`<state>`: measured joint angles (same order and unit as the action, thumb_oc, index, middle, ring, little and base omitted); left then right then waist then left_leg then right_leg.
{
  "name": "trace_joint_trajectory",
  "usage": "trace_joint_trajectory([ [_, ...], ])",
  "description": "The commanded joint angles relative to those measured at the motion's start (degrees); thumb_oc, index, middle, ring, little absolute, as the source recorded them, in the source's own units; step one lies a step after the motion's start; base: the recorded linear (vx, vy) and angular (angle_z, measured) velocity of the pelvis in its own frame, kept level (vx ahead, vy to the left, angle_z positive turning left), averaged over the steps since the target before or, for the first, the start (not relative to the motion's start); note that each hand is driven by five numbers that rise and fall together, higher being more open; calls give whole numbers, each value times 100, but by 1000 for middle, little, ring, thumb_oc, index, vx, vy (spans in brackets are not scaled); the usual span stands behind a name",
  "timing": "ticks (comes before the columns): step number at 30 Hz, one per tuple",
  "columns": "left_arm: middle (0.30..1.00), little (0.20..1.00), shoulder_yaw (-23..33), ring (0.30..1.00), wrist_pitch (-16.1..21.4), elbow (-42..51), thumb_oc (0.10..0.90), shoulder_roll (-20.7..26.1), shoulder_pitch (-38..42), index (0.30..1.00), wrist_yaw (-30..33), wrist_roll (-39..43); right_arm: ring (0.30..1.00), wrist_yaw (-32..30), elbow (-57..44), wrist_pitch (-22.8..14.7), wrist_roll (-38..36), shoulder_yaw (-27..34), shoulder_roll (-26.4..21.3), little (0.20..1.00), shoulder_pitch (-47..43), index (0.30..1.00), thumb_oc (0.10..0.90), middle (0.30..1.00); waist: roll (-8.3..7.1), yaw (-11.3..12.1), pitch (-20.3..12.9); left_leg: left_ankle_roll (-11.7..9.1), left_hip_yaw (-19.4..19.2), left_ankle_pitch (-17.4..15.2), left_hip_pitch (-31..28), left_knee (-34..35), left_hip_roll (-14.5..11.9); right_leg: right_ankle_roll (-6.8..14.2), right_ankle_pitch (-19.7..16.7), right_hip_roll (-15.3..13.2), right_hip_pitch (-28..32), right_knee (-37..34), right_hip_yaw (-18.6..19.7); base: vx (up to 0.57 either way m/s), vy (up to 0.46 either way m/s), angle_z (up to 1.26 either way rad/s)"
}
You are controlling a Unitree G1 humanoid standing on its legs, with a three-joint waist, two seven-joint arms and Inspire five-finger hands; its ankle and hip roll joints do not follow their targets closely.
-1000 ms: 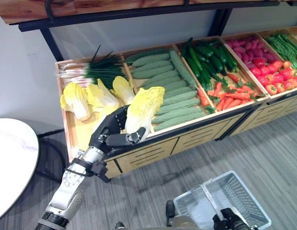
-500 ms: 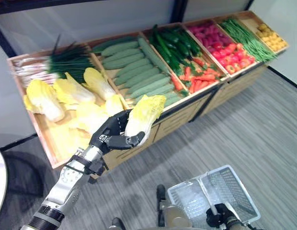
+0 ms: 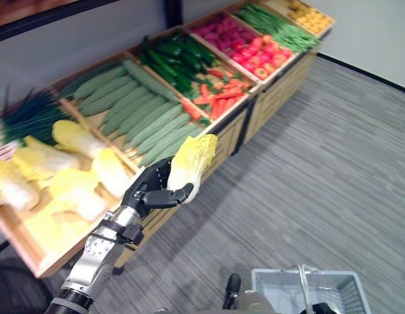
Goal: Get the vegetables into the basket
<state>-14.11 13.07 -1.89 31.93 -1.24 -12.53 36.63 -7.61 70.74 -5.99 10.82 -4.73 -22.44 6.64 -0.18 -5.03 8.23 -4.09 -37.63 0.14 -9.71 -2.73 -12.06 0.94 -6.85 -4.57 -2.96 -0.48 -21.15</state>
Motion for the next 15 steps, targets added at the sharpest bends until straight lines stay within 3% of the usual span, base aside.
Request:
trace_joint_trajectory([
  [1, 300, 300, 70, 300, 551, 864, 400, 61, 546, 300, -108, 198, 300, -245, 93, -207, -241, 35, -228, 300, -217, 300, 400, 300, -205, -119, -141, -423, 339, 460, 332, 430, -61, 842, 391, -564, 515, -42, 171, -9, -147, -12],
  [5, 300, 300, -22, 300, 528, 788, 400, -12, 671, 300, -110, 185, 300, -313, 12, -243, -313, 49, -372, 300, -254, 300, 400, 300, -80, -196, -12, -686, 421, 648, 572, -99, -425, 668, 539, -319, 617, -201, 282, -44, -200, -15],
  [6, 300, 300, -79, 300, 586, 771, 400, -69, 737, 300, -55, 144, 300, -332, 3, -251, -284, -56, -549, 300, -452, 300, 400, 300, -53, -9, 129, -610, 1330, 780, 860, -468, -215, 538, 509, -224, 550, -218, 523, -90, -153, -16],
  [7, 300, 300, -80, 300, 589, 766, 400, -73, 744, 300, -54, 143, 300, -331, 7, -252, -285, -54, -552, 300, -459, 300, 400, 300, -47, -24, 126, -609, 1350, 772, 884, -489, -219, 538, 513, -225, 544, -213, 507, -105, -118, -57],
  [8, 300, 300, -92, 300, 604, 763, 400, -149, 702, 300, -7, 109, 300, -350, -23, -268, -306, -149, -606, 300, -636, 300, 400, 300, -71, 186, 194, -425, 2450, 433, 1087, -447, 247, 538, 485, -261, 492, -203, 833, -6, -57, -94],
  [9, 300, 300, -56, 300, 647, 771, 400, -140, 625, 300, 14, 87, 300, -355, -23, -292, -310, -191, -630, 300, -700, 300, 400, 300, -86, 269, 194, -351, 2890, 267, 1096, -342, 402, 550, 451, -247, 453, -227, 1012, -8, -55, -131],
  [10, 300, 300, -55, 300, 647, 771, 400, -139, 626, 300, 14, 87, 300, -355, -22, -292, -310, -192, -629, 300, -702, 300, 400, 300, -91, 266, 180, -347, 2891, 283, 1113, -332, 410, 551, 443, -254, 434, -228, 1011, 77, -29, -145],
  [11, 300, 300, 24, 300, 665, 794, 400, -170, 511, 300, 41, 98, 300, -320, -117, -329, -319, -305, -628, 300, -793, 300, 400, 300, -108, 371, 133, -273, 3397, 143, 1147, -132, 511, 578, 389, -228, 376, -261, 1317, 96, -7, -133],
  [12, 300, 300, 46, 300, 679, 798, 400, -170, 473, 300, 42, 104, 300, -317, -155, -357, -312, -339, -640, 300, -817, 300, 400, 300, -111, 413, 106, -265, 3608, 169, 1163, -30, 545, 588, 358, -197, 354, -284, 1442, 101, -8, -94],
  [13, 300, 300, 47, 300, 680, 798, 400, -170, 471, 300, 41, 105, 300, -316, -156, -357, -312, -340, -640, 300, -815, 300, 400, 300, -111, 417, 110, -265, 3602, 169, 1149, -21, 545, 589, 360, -197, 361, -285, 1447, 86, 40, -94],
  [14, 300, 300, 97, 300, 699, 850, 400, -187, 394, 300, 48, 180, 300, -321, -200, -386, -312, -437, -641, 300, -914, 300, 400, 300, -94, 520, 95, -240, 4093, 221, 1245, 161, 657, 601, 336, -159, 329, -299, 1683, 76, 60, -75],
  [15, 300, 300, 116, 300, 710, 856, 400, -184, 369, 300, 53, 174, 300, -309, -211, -406, -302, -479, -646, 300, -940, 300, 400, 300, -79, 564, 103, -231, 4338, 258, 1282, 226, 726, 603, 330, -136, 324, -307, 1790, 88, 88, -93],
])
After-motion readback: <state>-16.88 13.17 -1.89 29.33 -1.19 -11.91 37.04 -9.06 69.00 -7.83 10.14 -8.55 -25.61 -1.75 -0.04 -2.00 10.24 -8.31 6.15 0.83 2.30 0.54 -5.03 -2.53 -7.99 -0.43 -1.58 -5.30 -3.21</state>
